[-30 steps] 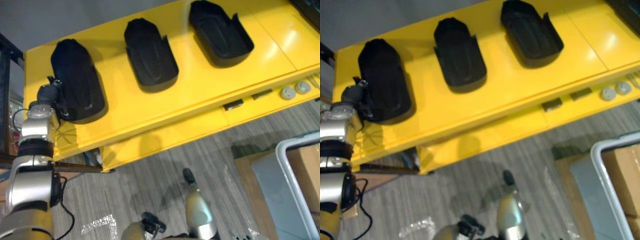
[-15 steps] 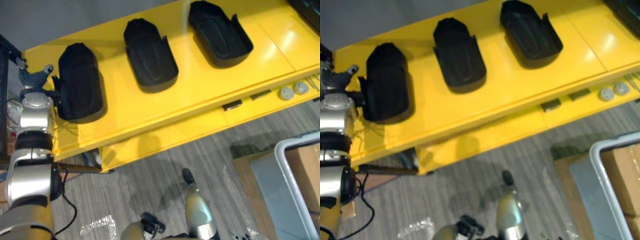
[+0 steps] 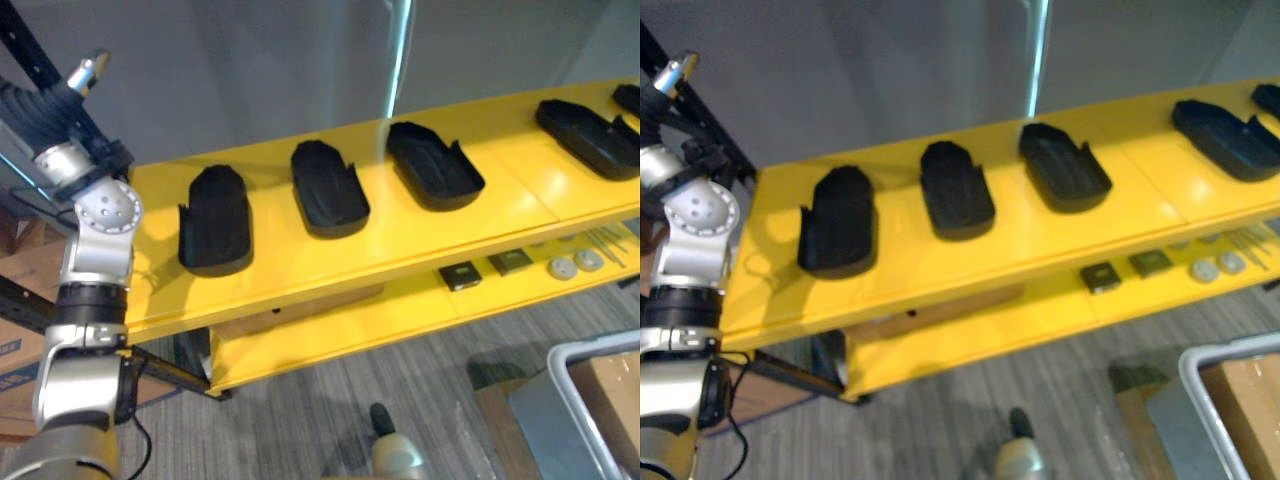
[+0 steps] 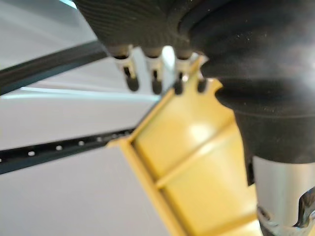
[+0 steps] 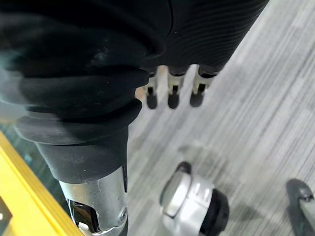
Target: Walk over and take plastic housings, then place them on the shelf
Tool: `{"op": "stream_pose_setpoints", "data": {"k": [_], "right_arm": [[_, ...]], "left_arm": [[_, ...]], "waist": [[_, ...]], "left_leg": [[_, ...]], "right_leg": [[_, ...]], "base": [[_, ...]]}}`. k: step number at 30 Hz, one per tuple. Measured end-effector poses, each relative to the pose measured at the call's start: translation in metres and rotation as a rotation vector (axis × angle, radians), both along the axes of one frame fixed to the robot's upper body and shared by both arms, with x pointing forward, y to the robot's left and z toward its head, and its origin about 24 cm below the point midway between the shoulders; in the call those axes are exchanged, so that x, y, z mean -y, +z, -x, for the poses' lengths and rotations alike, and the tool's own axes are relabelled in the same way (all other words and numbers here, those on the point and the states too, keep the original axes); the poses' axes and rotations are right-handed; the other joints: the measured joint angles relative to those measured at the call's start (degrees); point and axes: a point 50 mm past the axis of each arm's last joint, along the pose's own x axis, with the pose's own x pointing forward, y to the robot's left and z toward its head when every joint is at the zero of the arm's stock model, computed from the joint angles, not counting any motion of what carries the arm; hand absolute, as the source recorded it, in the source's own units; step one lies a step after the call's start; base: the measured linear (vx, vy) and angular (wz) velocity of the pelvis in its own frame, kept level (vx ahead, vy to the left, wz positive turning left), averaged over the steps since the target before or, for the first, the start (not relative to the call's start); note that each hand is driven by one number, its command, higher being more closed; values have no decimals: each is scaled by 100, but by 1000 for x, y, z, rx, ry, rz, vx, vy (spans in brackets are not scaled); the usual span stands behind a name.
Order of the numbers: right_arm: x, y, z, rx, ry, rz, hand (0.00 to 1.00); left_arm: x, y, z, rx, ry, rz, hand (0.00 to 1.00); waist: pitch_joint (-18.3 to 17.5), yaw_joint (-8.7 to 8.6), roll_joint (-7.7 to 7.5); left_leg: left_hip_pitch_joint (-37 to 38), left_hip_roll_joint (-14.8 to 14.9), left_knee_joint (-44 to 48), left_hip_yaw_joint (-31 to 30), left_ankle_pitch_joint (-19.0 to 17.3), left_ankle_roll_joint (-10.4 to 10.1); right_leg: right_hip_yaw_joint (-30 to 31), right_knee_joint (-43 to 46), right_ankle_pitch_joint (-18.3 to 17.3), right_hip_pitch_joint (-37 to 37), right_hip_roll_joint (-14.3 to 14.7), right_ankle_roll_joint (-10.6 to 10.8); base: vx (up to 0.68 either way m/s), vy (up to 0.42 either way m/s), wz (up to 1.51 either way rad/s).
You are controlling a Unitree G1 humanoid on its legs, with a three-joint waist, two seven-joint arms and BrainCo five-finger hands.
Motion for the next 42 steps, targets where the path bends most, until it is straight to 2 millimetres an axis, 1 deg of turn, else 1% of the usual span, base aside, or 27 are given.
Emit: {"op": "stream_pose_setpoints", "data": {"k": [1, 2, 3, 4, 5, 6, 7, 8, 9, 10, 11, 12, 13, 15, 17, 20, 21, 22, 24, 26, 27, 28, 31, 36, 38, 41, 42], "right_arm": [[-2, 0, 1, -9, -7, 5, 0], [-2, -1, 1, -15, -10, 8, 0], [-3, -1, 2, -19, -13, 8, 0], [-6, -1, 2, -31, -15, 13, 0], [-9, -2, 3, -45, -12, 17, 0], [-10, -2, 4, -49, -16, 18, 0], [-10, -2, 6, -66, -23, 30, 0], [-10, -2, 7, -70, -25, 34, 0], [-8, -1, 10, -84, -25, 53, 0], [-8, -1, 14, -100, -13, 64, 0], [-8, -1, 14, -105, -8, 67, 0], [-7, -1, 13, -105, -5, 74, 0], [-7, 0, 13, -102, -6, 80, 0], [-5, 0, 12, -100, -5, 86, 0], [-4, 0, 12, -102, -5, 85, 0], [-6, -1, 14, -118, -2, 74, 0], [-6, -1, 14, -117, 0, 74, 0], [-6, -1, 13, -119, 9, 75, 0], [-6, -1, 13, -118, 13, 74, 0], [-6, -1, 12, -120, 17, 75, 0], [-3, 0, 11, -115, 21, 83, 0], [1, 1, 8, -109, 27, 95, 0], [11, 3, 5, -109, 38, 113, 0], [19, 6, -6, -81, 50, 139, 0], [22, 6, -15, -56, 56, 148, 0], [23, 7, -20, -46, 70, 153, 0], [24, 8, -22, -44, 79, 155, 0]], "left_arm": [[6, -20, 15, 6, -25, 36, 0], [7, -29, 21, 0, -25, 48, 0], [9, -41, 31, -4, -27, 69, 0], [10, -54, 45, -12, -25, 85, 0], [14, -62, 61, -10, -36, 93, 0], [16, -65, 69, -11, -43, 88, 0], [22, -72, 89, -28, -49, 57, 0], [24, -73, 93, -32, -54, 52, 0], [27, -75, 107, -38, -67, 31, 0], [30, -73, 116, -32, -91, -7, 0], [31, -71, 118, -24, -101, -22, 0], [33, -69, 118, -13, -122, -45, 0], [35, -67, 118, -13, -139, -61, 0], [40, -68, 115, -34, -188, -85, 0], [43, -67, 113, -74, -242, -131, 0], [51, -68, 107, -148, -352, -184, 0], [55, -71, 104, -195, -412, -212, 0], [61, -74, 99, -277, -479, -261, 0], [65, -77, 95, -364, -529, -331, 0], [66, -86, 93, -477, -566, -386, 0], [63, -95, 89, -572, -583, -414, 0], [58, -106, 86, -673, -589, -423, 100], [49, -126, 85, -848, -609, -435, 100], [47, -138, 84, -991, -659, -479, 100], [45, -141, 83, -1067, -673, -523, 100], [41, -144, 82, -1138, -670, -560, 100], [39, -148, 80, -1173, -663, -563, 100]], "waist": [[-2, 121, 1], [-2, 173, 0], [-4, 263, -4], [-29, 406, -38], [-59, 509, -77], [-73, 568, -102], [-102, 650, -148], [-117, 667, -152], [-183, 783, -138], [-248, 873, -106], [-326, 919, -144], [-385, 928, -86], [-484, 921, -99], [-553, 903, -56], [-551, 890, 6], [-560, 891, 19], [-549, 909, 12], [-554, 912, 25], [-550, 908, 32], [-526, 902, 64], [-482, 903, 116], [-412, 905, 143], [-324, 922, 229], [-215, 962, 276], [-207, 961, 290], [-198, 960, 318], [-184, 955, 341]], "left_leg": [[1, -39, -10, -85, 5, 5], [-12, -60, -13, -217, 5, 6], [-28, -104, -30, -488, 1, 14], [-54, -168, -52, -834, -12, 34], [-92, -209, -71, -1014, -32, 53], [-101, -231, -75, -1052, -32, 53], [-76, -269, -88, -1149, -44, 40], [-65, -274, -94, -1156, -49, 32], [-8, -278, -111, -1161, -87, -29], [28, -279, -114, -1186, -138, -100], [26, -282, -117, -1199, -148, -110], [14, -286, -117, -1228, -154, -121], [14, -289, -121, -1251, -157, -131], [16, -289, -118, -1242, -135, -111], [7, -295, -125, -1223, -136, -109], [32, -322, -197, -1194, -140, -108], [82, -358, -239, -1212, -149, -97], [109, -369, -263, -1208, -149, -93], [107, -373, -267, -1195, -148, -88], [107, -374, -277, -1181, -144, -83], [106, -377, -276, -1180, -143, -80], [103, -385, -281, -1179, -142, -72], [103, -385, -302, -1185, -144, -64], [88, -386, -333, -1250, -137, -47], [92, -405, -379, -1255, -117, -15], [96, -428, -402, -1263, -105, 8], [95, -446, -407, -1265, -107, 32]], "right_leg": [[-32, -16, 0, 21, -28, 0], [-59, -18, 0, 30, -41, 0], [-100, -18, 0, 42, -51, 0], [-120, -36, -1, 44, -68, 3], [-169, -66, -5, 51, -96, -3], [-215, -87, -8, 58, -121, -7], [-339, -124, -45, 129, -164, -57], [-355, -139, -50, 142, -168, -62], [-422, -141, -78, 187, -173, -104], [-473, -140, -83, 236, -179, -108], [-493, -140, -83, 236, -179, -108], [-546, -138, -80, 233, -180, -109], [-599, -135, -59, 231, -178, -85], [-614, -89, 17, 214, -164, 23], [-619, -88, 40, 185, -164, 54], [-617, -89, 57, 145, -163, 73], [-609, -90, 61, 147, -163, 75], [-611, -90, 61, 158, -163, 75], [-610, -90, 64, 147, -164, 77], [-611, -105, 75, 136, -163, 68], [-633, -147, 93, 137, -161, 47], [-683, -150, 108, 133, -166, 27], [-777, -157, 112, 129, -168, 7], [-912, -159, 106, 134, -169, -1], [-930, -160, 106, 126, -174, 0], [-951, -160, 106, 126, -193, 0], [-964, -160, 107, 126, -210, 0]], "base": [[1, 20, 18], [-19, 15, 10], [-40, -3, 6], [-56, -4, 9], [-64, 3, 11], [-75, 12, 27], [-66, 15, 22], [-79, 18, 15], [-45, 19, 1], [-35, 15, 0], [-11, 4, 3], [0, 0, 0], [0, 0, 0], [22, -26, -7], [1, -20, -8], [-24, -17, -10], [-39, -16, -15], [-30, -9, -13], [-29, -15, -4], [-38, -21, -3], [-46, -24, -2], [-54, -30, -1], [-33, -29, 1], [-22, -27, 6], [0, 0, 0], [0, 0, 0], [0, 0, 0]]}}
